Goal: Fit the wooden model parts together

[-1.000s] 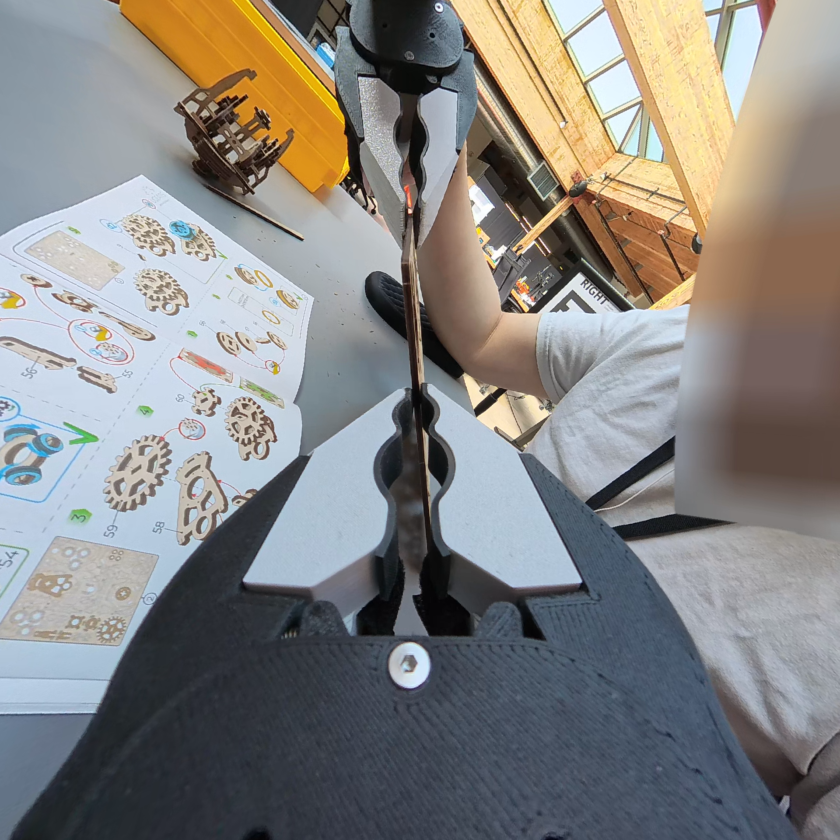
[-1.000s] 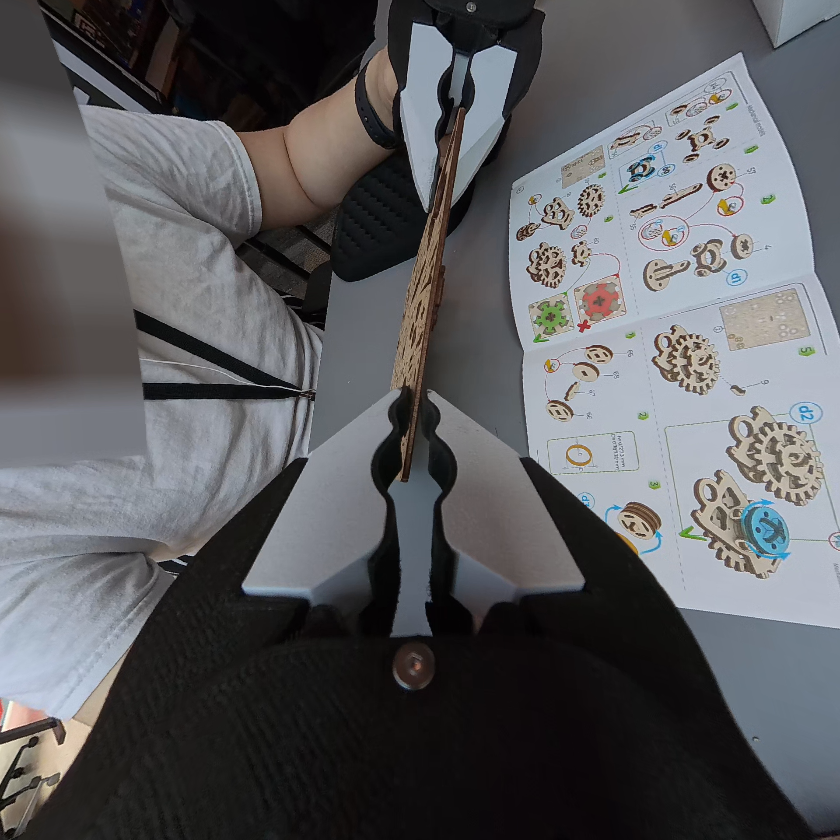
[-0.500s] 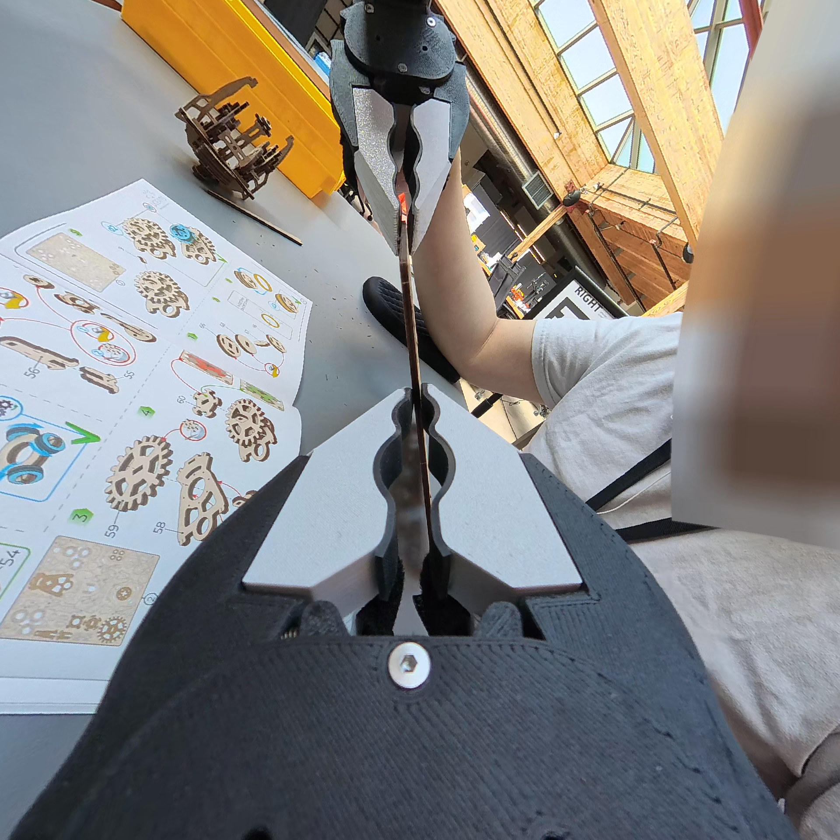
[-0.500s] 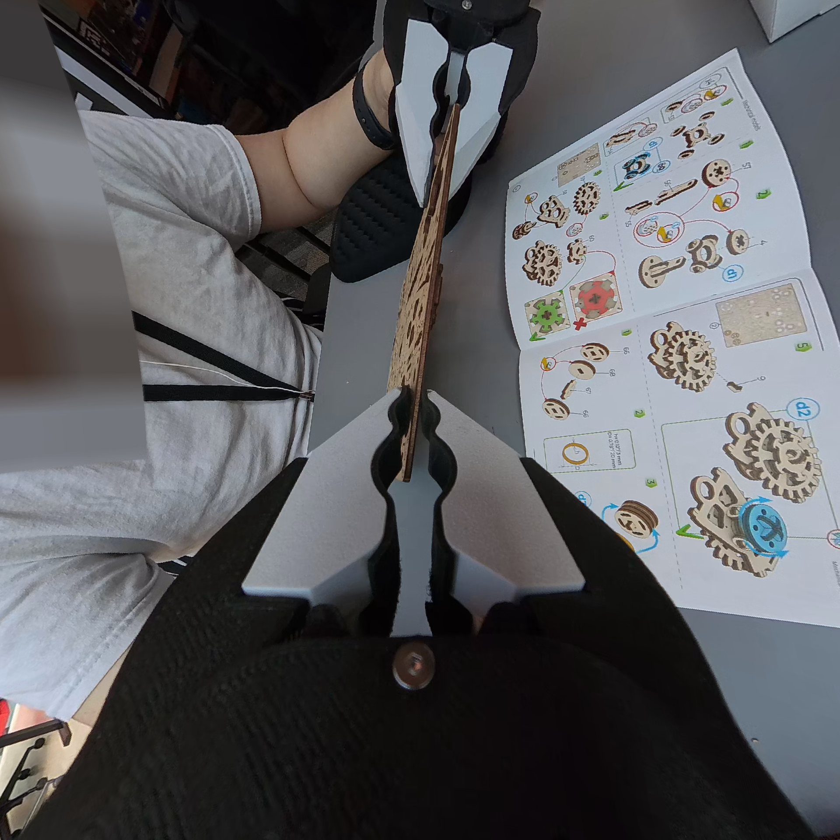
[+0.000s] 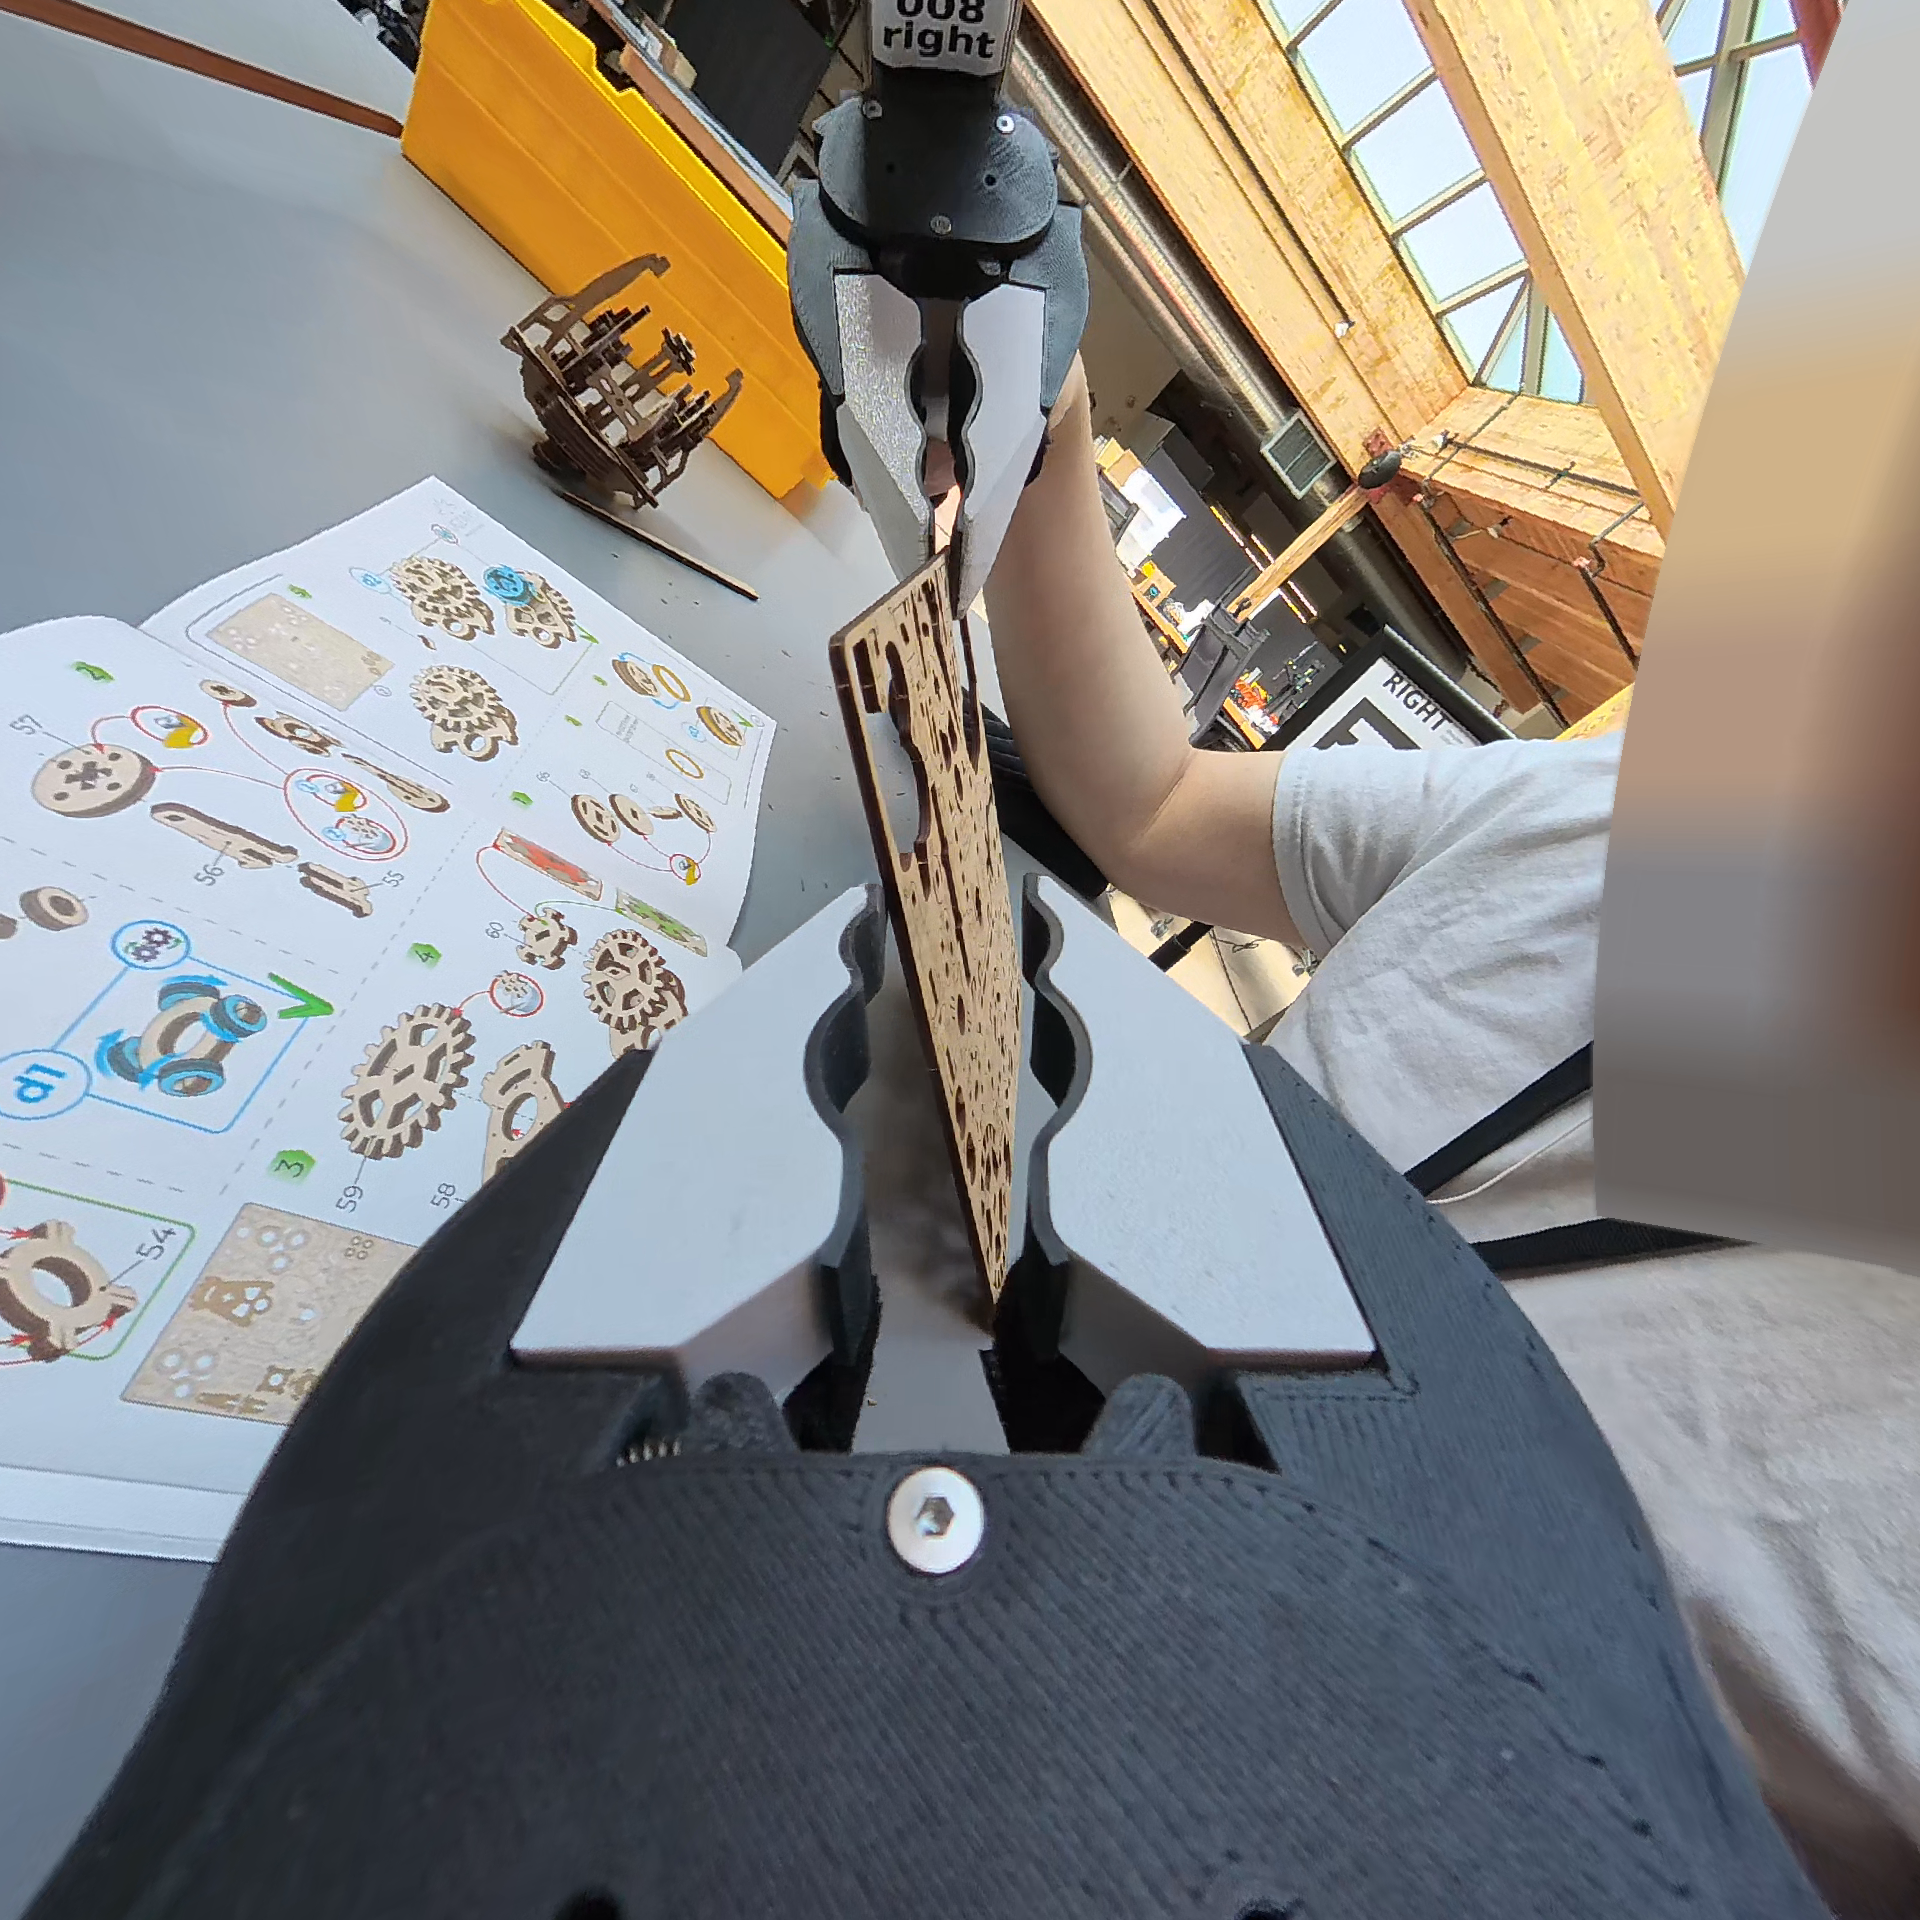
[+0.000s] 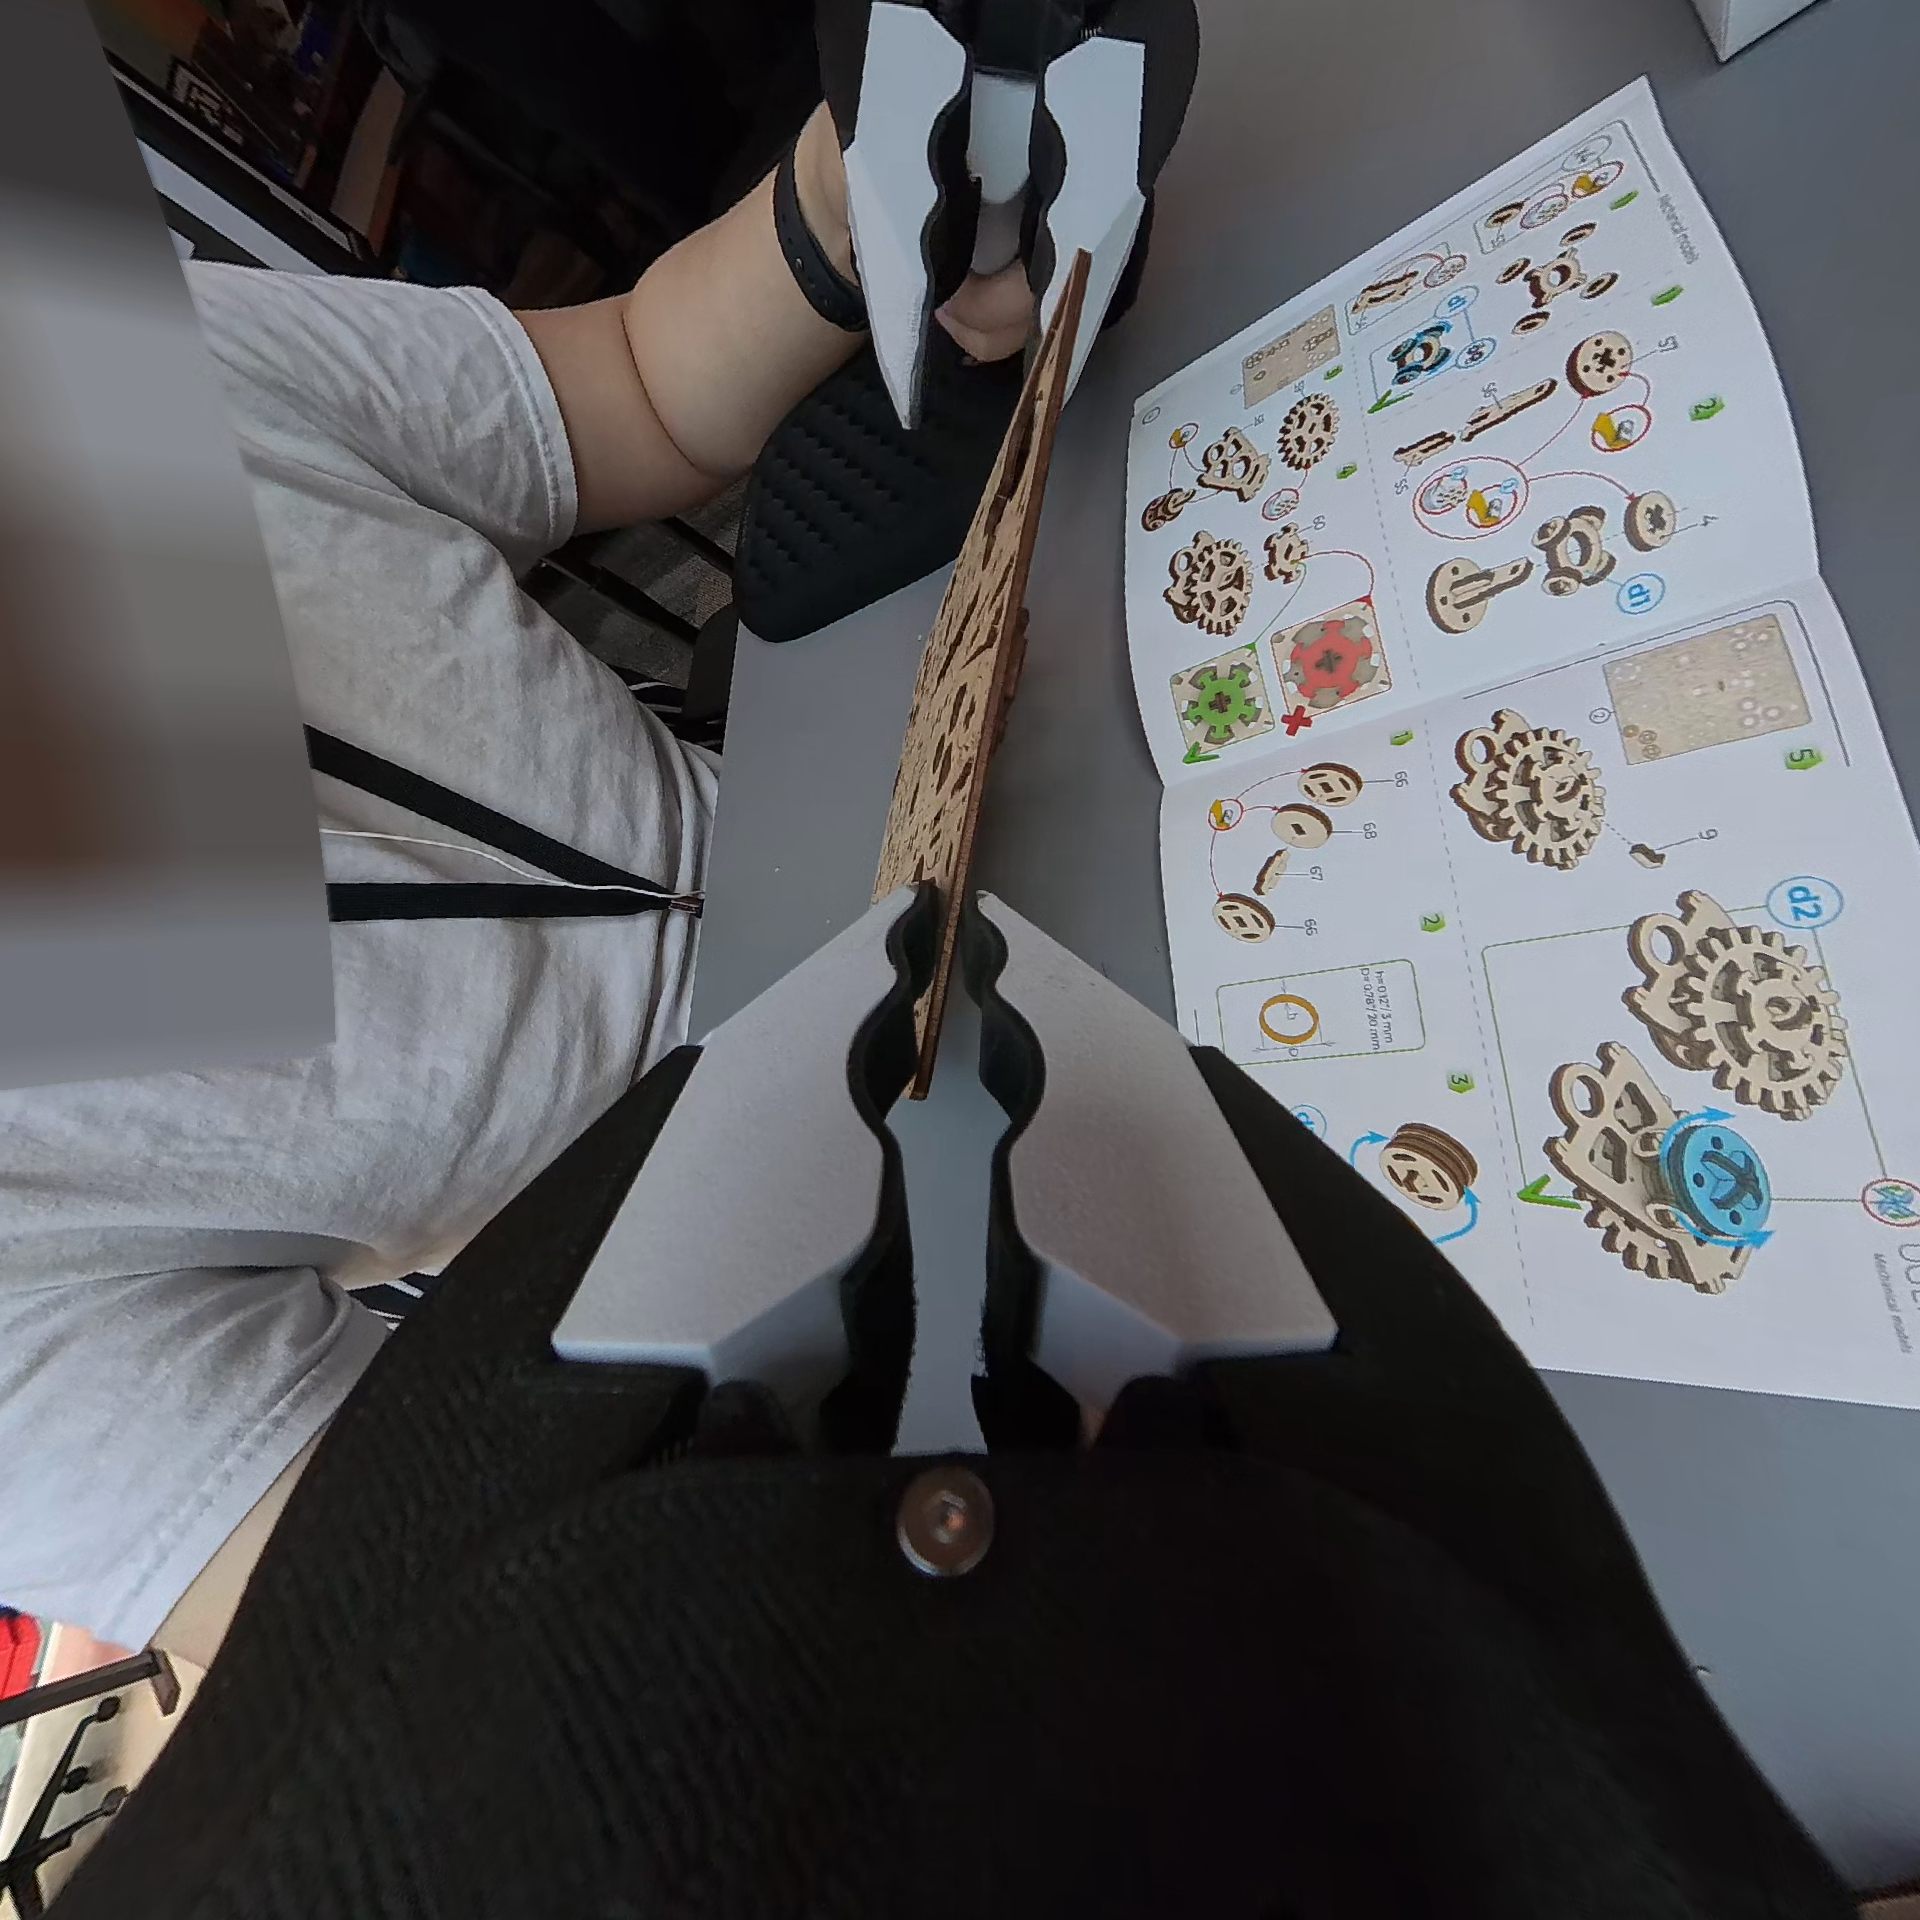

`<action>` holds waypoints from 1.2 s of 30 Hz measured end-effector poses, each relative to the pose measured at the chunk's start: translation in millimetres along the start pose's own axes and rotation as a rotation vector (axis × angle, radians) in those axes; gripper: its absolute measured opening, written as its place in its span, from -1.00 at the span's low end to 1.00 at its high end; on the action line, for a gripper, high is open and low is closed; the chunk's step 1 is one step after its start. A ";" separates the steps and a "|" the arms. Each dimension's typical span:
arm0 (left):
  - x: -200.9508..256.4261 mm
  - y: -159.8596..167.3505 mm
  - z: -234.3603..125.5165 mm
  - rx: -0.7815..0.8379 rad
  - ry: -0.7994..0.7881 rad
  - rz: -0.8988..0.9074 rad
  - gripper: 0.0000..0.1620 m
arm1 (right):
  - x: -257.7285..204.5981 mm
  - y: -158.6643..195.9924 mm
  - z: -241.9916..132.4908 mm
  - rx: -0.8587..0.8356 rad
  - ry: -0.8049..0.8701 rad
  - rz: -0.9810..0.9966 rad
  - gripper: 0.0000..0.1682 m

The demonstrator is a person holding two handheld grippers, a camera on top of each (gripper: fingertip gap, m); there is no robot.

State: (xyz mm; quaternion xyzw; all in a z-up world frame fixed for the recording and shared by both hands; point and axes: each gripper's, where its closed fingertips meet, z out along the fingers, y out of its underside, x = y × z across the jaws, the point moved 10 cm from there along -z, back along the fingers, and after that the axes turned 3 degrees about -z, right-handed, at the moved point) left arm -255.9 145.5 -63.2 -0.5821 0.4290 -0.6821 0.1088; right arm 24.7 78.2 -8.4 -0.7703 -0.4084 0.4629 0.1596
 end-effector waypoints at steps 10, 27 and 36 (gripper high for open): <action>-3.8 -8.5 -14.8 0.112 -0.049 -0.006 -0.80 | 2.5 2.7 -0.8 -0.010 0.003 0.005 -0.97; -0.7 -18.8 -19.6 0.219 -0.385 0.188 -0.59 | 5.0 4.8 -1.1 -0.018 0.010 0.013 -0.97; -0.1 -26.8 -27.2 0.349 -0.638 0.282 -0.34 | 6.3 5.4 -0.8 -0.019 0.012 0.019 -0.97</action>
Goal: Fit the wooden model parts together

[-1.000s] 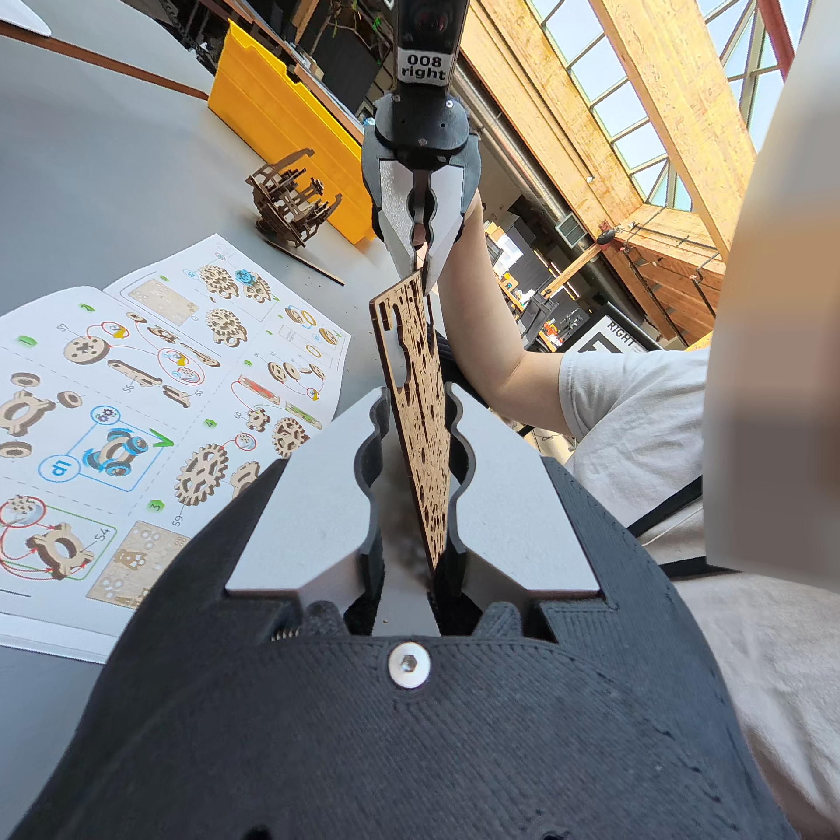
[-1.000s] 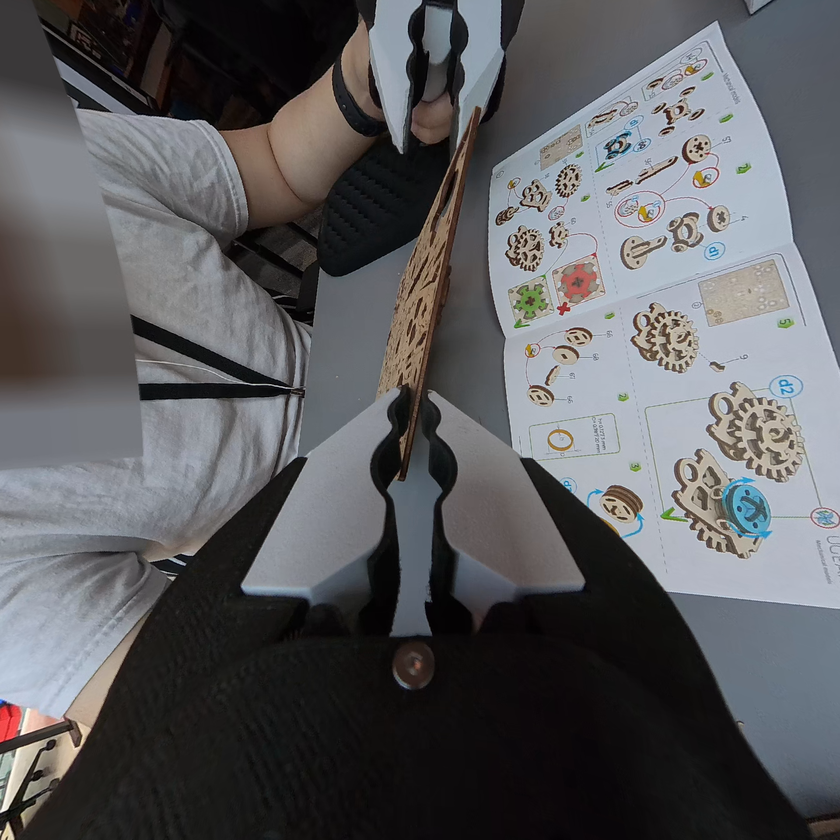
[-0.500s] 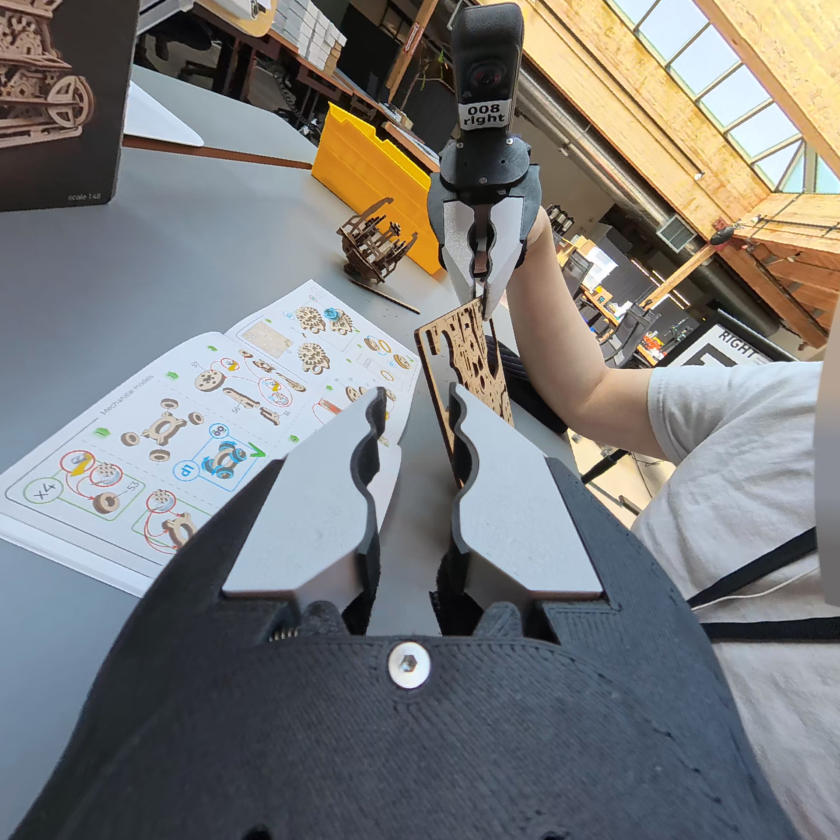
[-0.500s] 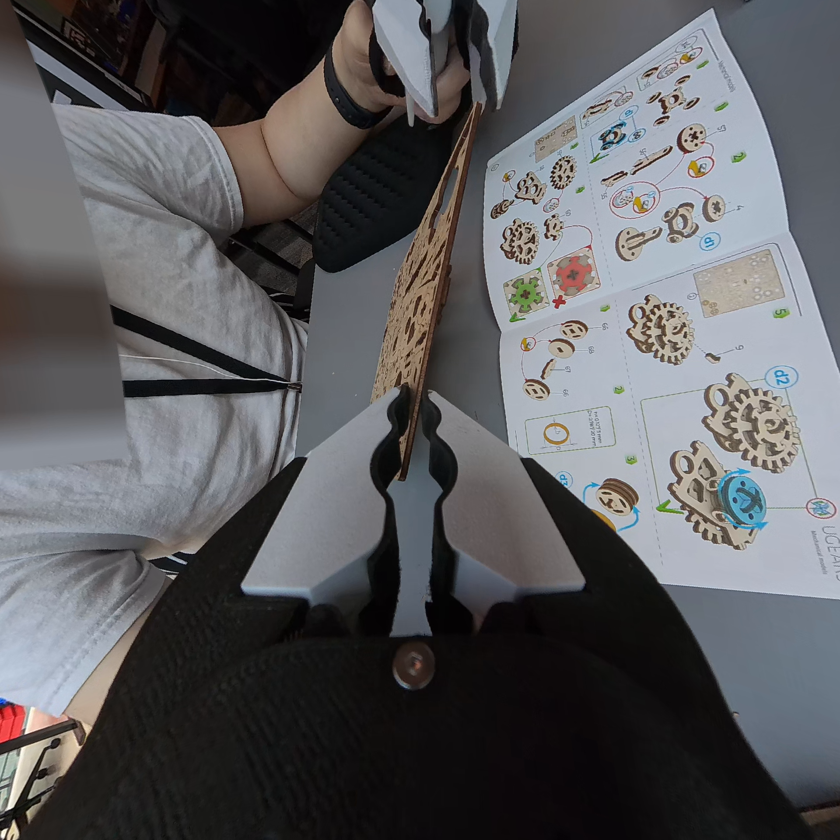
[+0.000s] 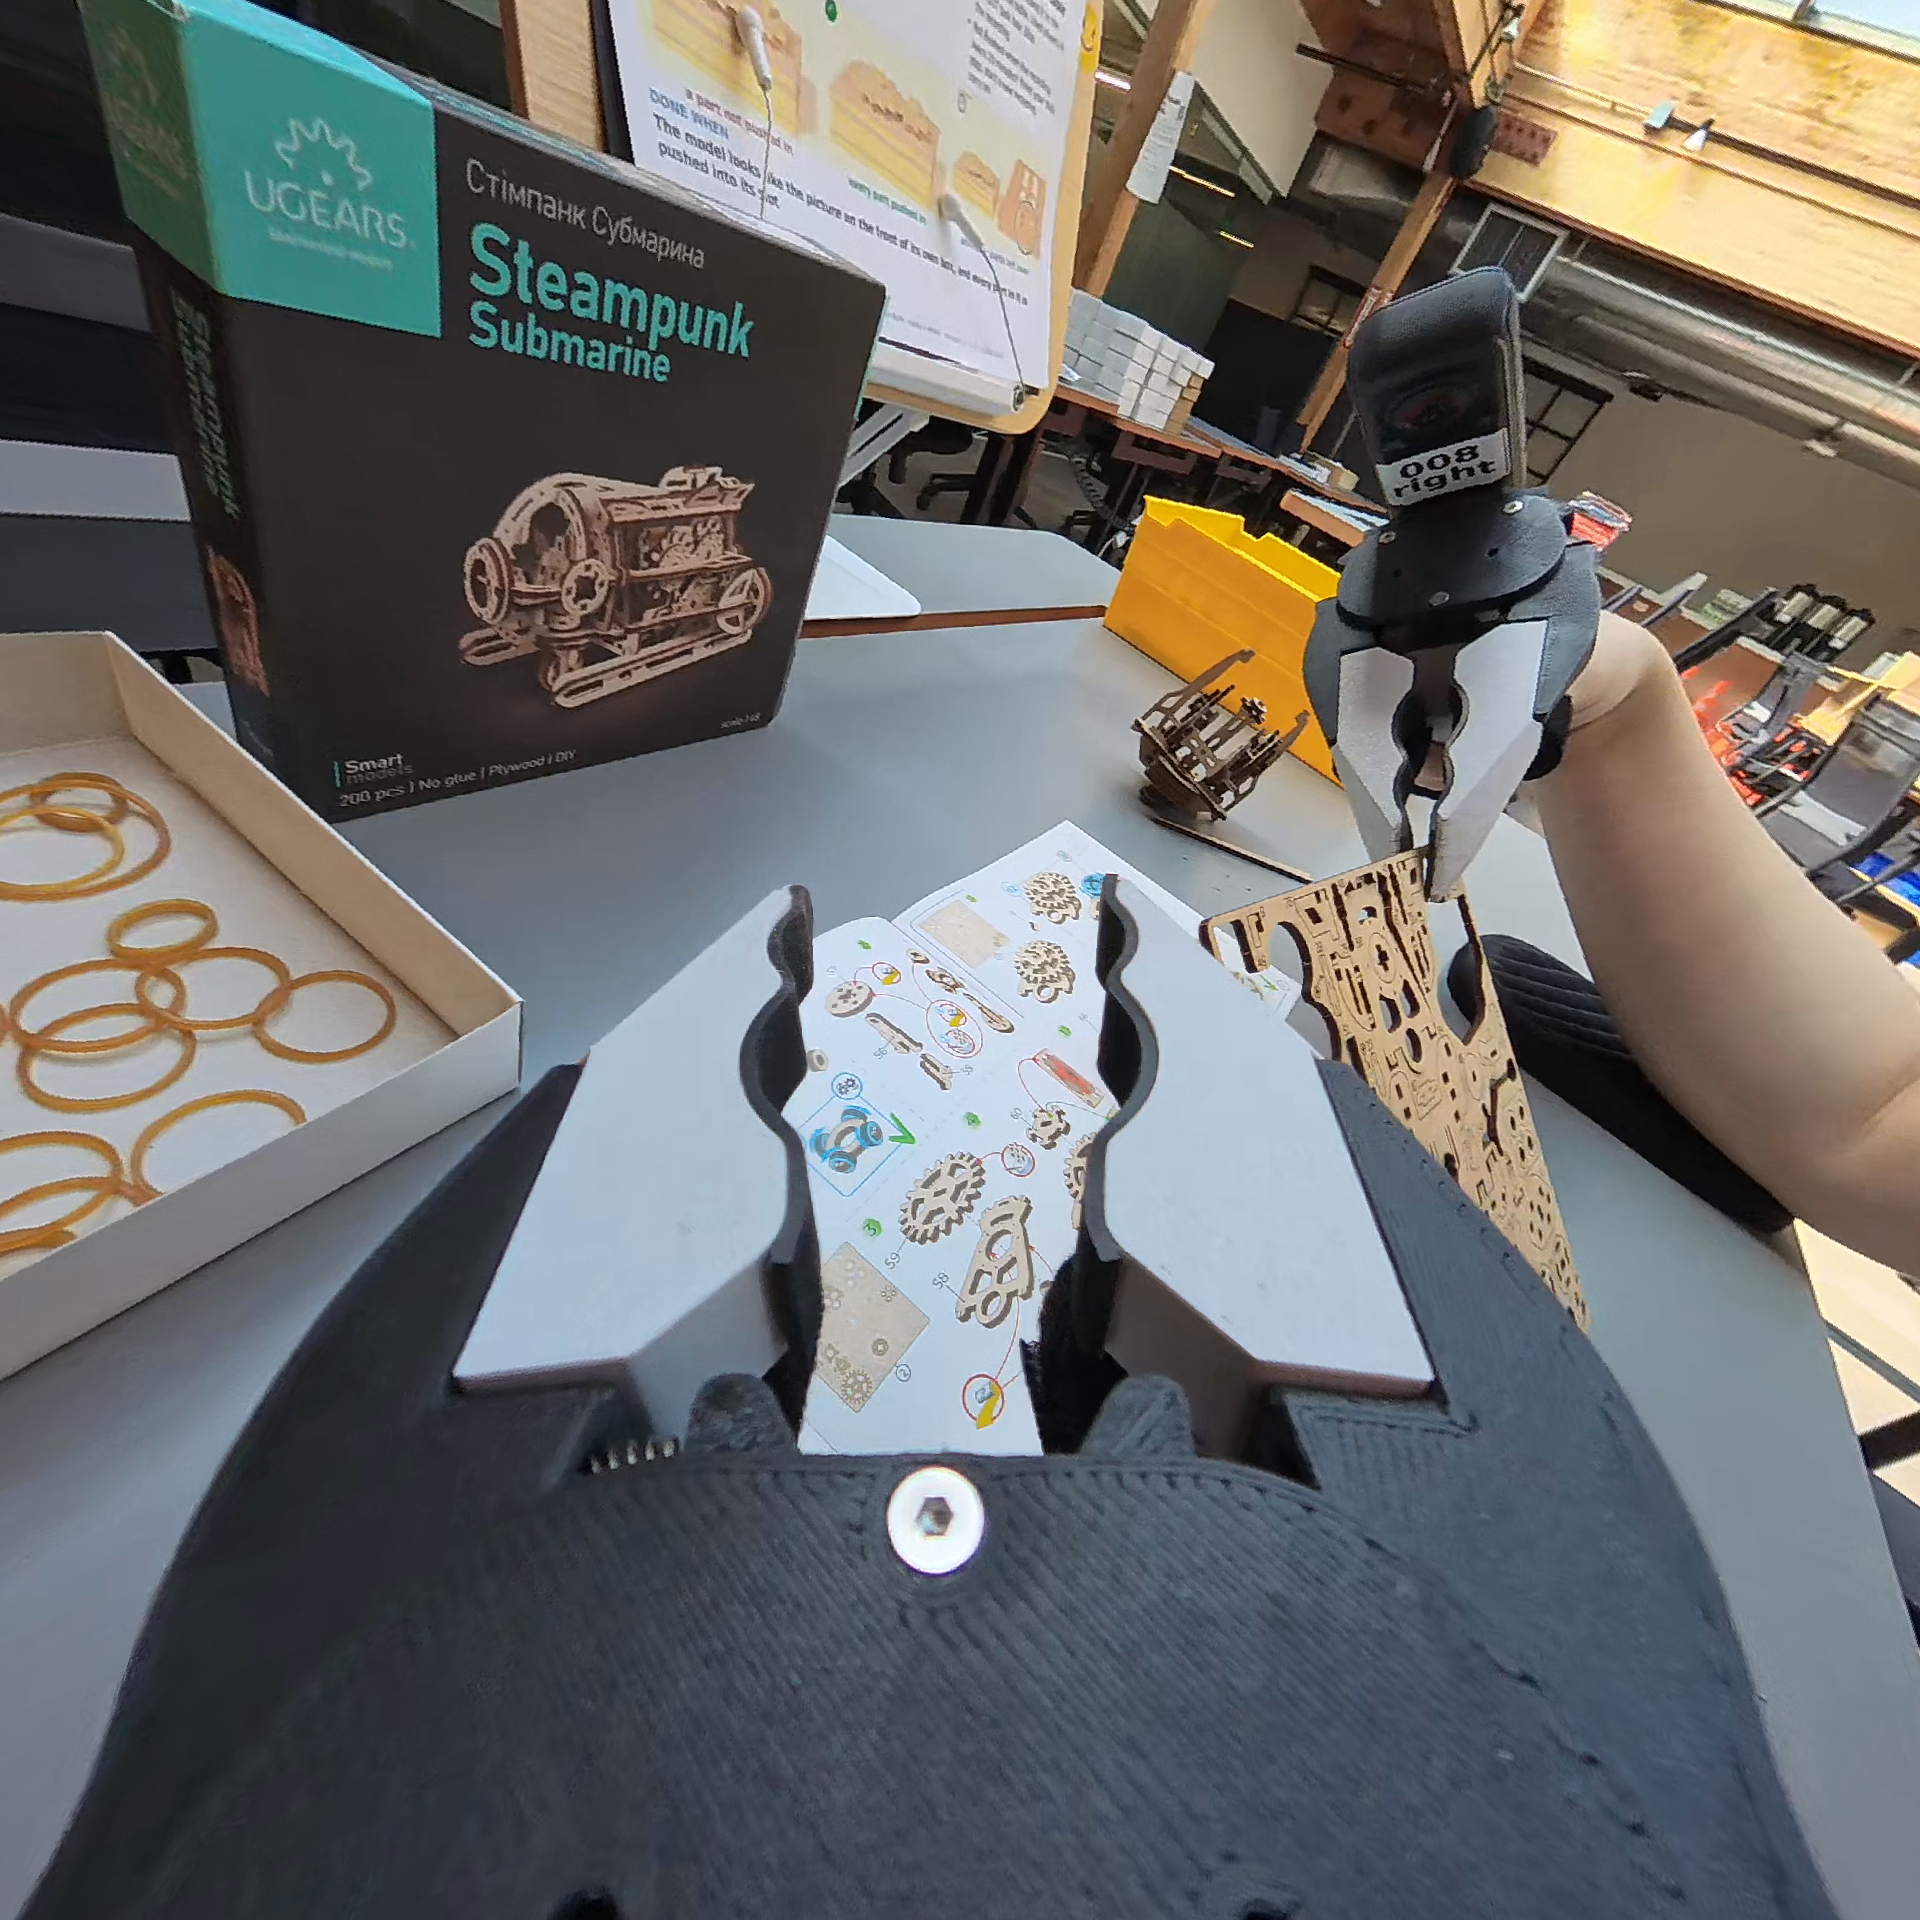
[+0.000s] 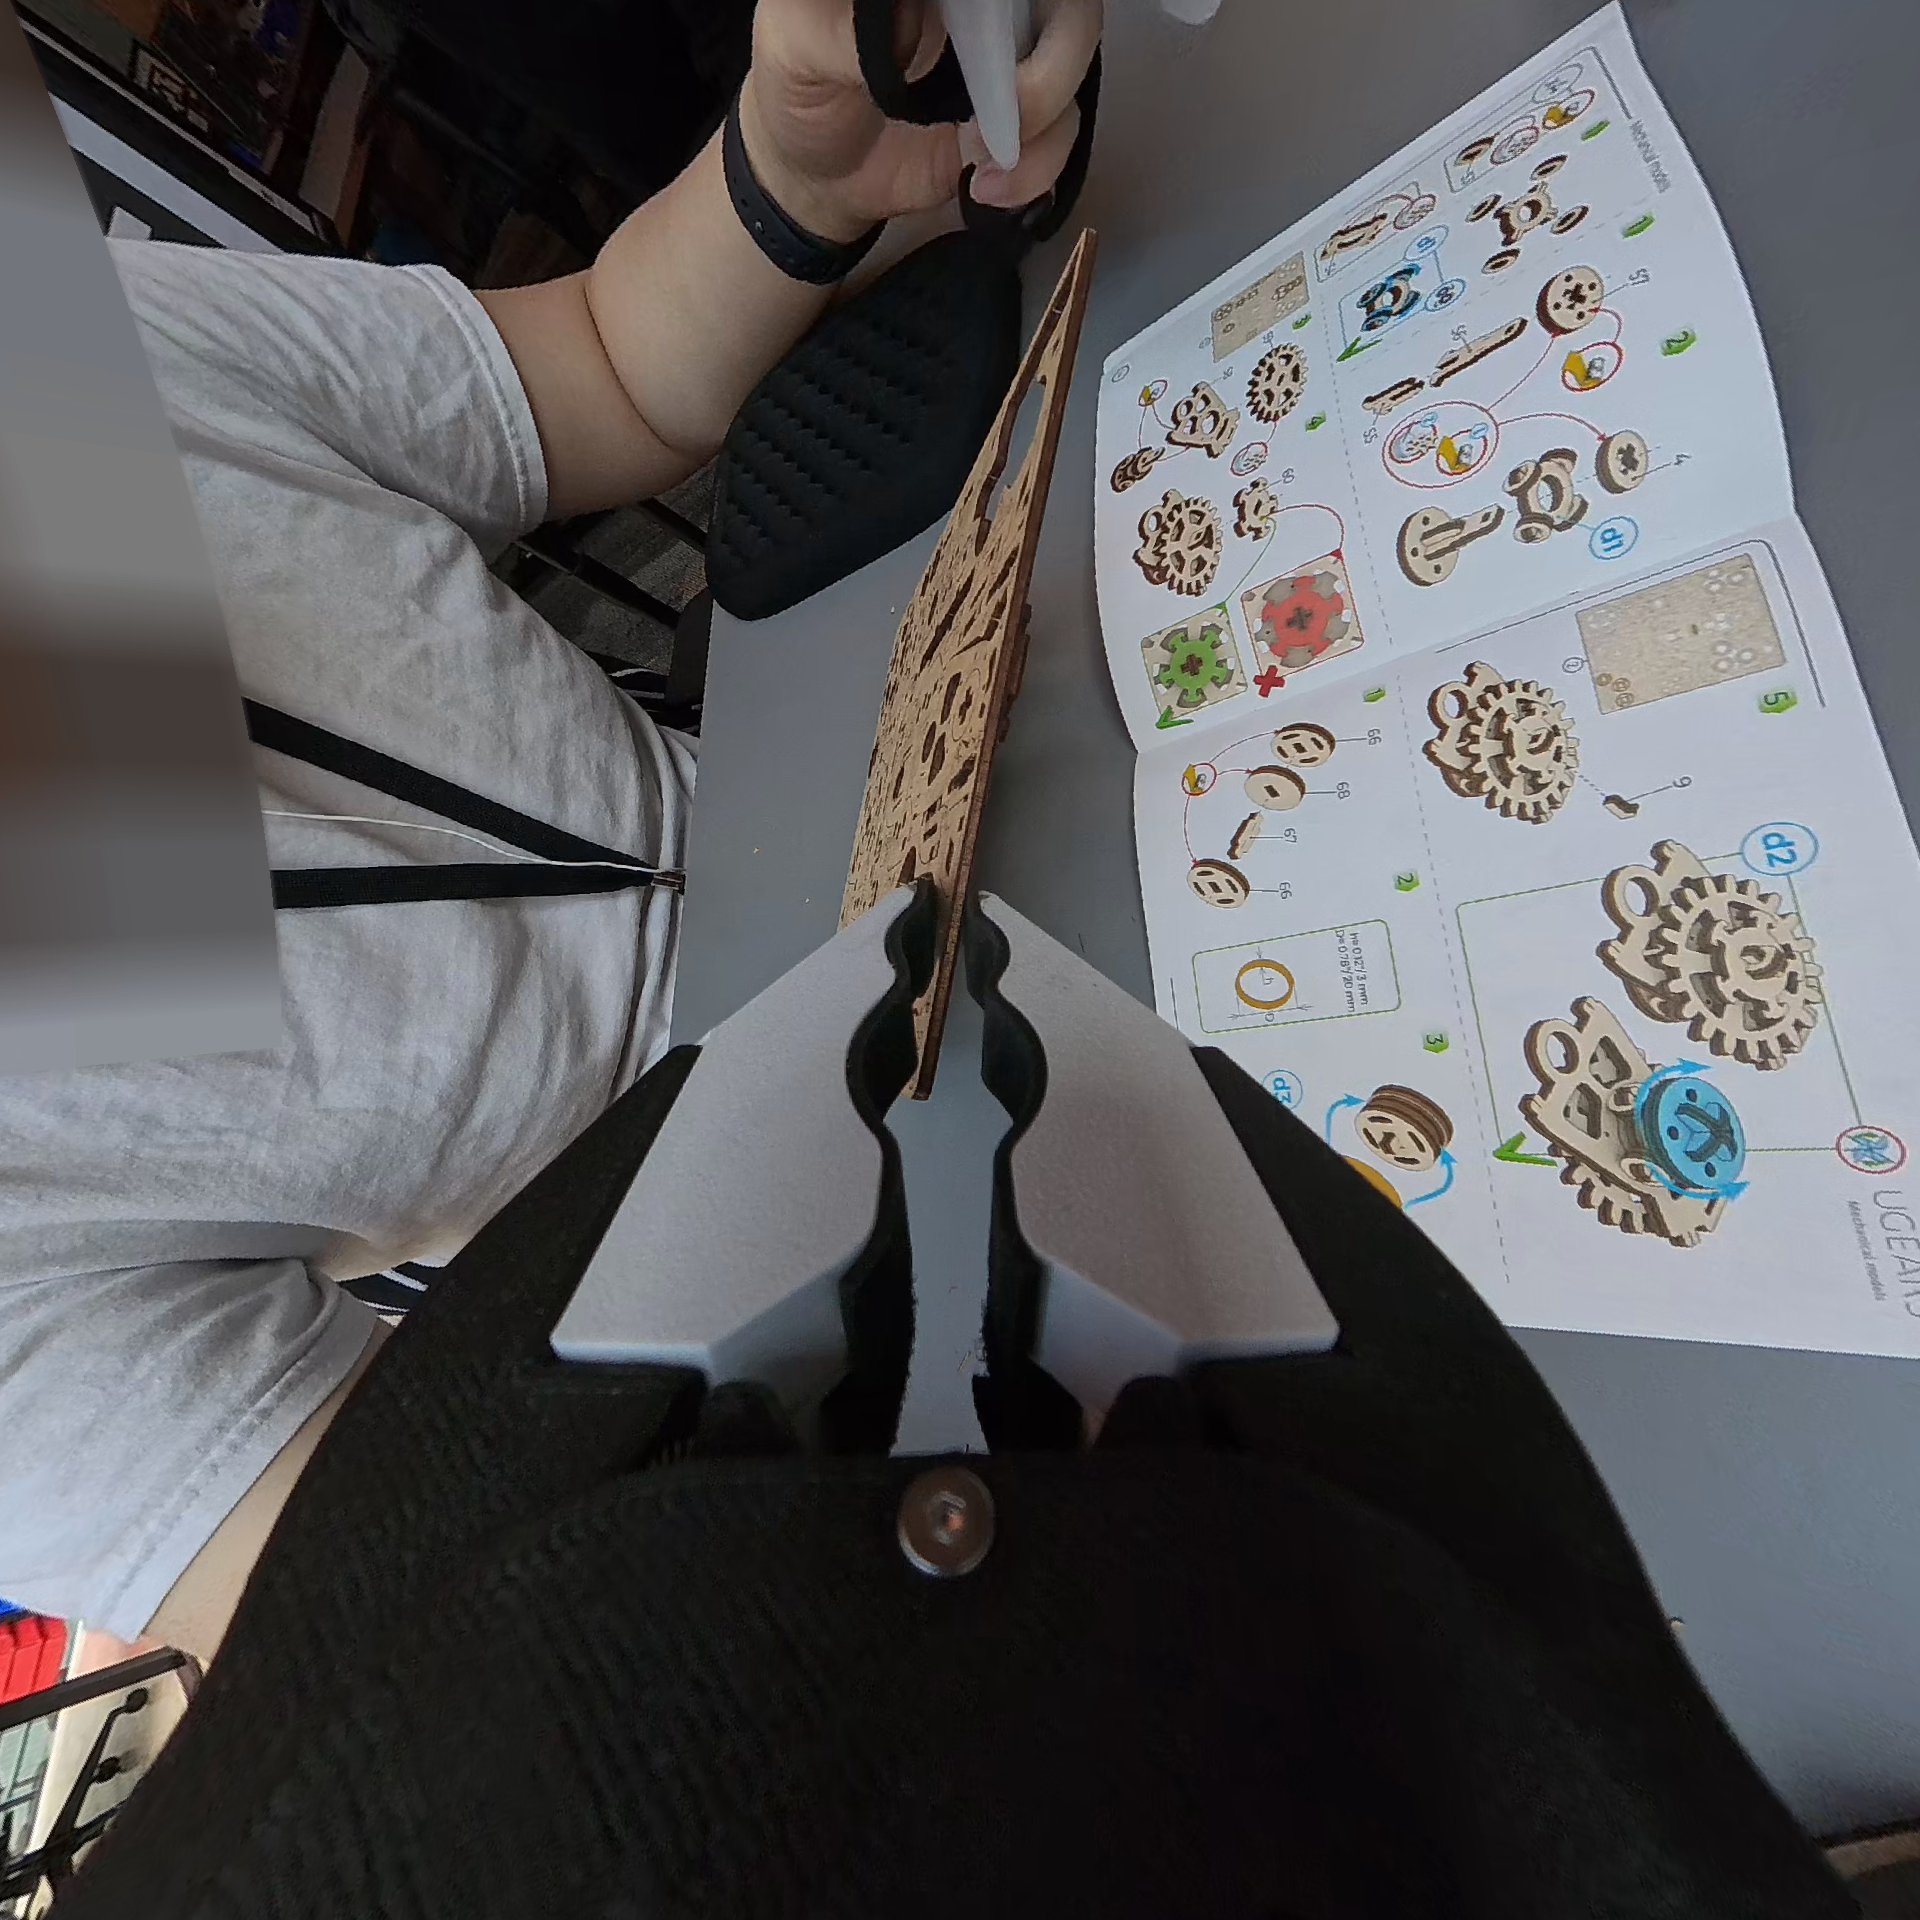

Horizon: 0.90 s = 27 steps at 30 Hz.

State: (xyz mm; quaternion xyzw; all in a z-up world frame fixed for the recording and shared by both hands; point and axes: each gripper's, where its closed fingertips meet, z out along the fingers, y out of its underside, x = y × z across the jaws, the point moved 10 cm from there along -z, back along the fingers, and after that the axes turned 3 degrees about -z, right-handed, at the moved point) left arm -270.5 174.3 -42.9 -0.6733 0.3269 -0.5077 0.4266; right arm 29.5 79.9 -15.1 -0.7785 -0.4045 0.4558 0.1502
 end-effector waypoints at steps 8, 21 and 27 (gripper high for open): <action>-4.1 -0.5 -0.8 0.029 -0.088 0.031 -0.07 | 0.7 0.3 0.9 -0.007 0.001 0.003 -0.97; -8.4 0.0 -1.2 0.018 -0.170 0.076 -0.08 | 1.6 1.0 1.2 -0.011 0.006 0.005 -0.96; -10.3 -2.5 -3.8 0.040 -0.192 0.078 -0.11 | 1.8 1.1 1.3 -0.011 0.007 0.004 -0.96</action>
